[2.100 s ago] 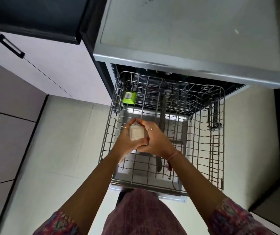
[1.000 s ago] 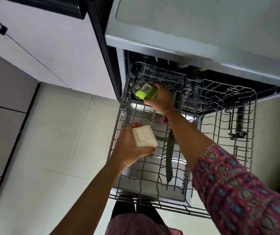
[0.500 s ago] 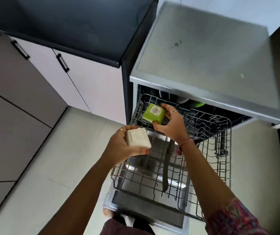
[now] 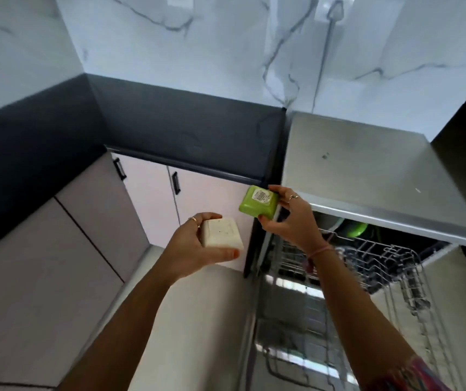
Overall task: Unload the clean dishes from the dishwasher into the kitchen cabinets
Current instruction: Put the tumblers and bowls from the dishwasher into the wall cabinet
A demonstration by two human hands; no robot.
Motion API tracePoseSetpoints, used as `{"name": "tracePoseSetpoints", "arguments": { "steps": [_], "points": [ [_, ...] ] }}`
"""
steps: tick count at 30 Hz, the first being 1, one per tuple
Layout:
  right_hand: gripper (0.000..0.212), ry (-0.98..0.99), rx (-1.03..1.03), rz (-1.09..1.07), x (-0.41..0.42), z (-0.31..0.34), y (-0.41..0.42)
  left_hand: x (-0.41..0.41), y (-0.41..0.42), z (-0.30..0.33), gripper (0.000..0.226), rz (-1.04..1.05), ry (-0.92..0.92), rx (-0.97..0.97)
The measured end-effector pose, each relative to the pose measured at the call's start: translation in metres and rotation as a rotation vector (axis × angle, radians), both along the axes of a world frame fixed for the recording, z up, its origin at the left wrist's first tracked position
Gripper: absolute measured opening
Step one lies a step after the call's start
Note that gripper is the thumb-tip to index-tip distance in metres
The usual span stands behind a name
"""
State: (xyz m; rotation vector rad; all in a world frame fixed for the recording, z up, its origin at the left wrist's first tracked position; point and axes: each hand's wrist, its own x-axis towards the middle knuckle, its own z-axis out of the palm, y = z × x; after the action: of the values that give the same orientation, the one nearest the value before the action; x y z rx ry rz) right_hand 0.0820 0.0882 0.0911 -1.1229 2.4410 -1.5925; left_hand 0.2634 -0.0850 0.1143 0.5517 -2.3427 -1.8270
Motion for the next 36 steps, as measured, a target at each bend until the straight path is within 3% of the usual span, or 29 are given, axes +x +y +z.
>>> {"name": "tracePoseSetpoints", "arguments": {
  "steps": [9, 14, 22, 28, 31, 36],
  "points": [
    [0.057, 0.09, -0.181, -0.002, 0.047, 0.075, -0.15, 0.052, -0.151, 0.092, 0.08, 0.1, 0.148, -0.134],
    [0.061, 0.161, -0.21, 0.052, 0.039, 0.133, -0.215, 0.04, -0.215, 0.142, 0.07, 0.112, 0.268, -0.183],
    [0.063, 0.31, -0.217, 0.013, -0.015, 0.217, -0.314, -0.013, -0.314, 0.217, 0.074, 0.178, 0.414, -0.31],
    [0.068, 0.451, -0.208, -0.05, -0.072, 0.278, -0.393, -0.078, -0.401, 0.268, 0.052, 0.234, 0.489, -0.346],
    [0.068, 0.534, -0.216, -0.088, -0.103, 0.308, -0.433, -0.113, -0.447, 0.292, 0.062, 0.276, 0.518, -0.392],
    [0.042, 0.569, -0.24, -0.142, -0.142, 0.358, -0.51, -0.168, -0.519, 0.33, 0.07, 0.341, 0.553, -0.439]
  ]
}}
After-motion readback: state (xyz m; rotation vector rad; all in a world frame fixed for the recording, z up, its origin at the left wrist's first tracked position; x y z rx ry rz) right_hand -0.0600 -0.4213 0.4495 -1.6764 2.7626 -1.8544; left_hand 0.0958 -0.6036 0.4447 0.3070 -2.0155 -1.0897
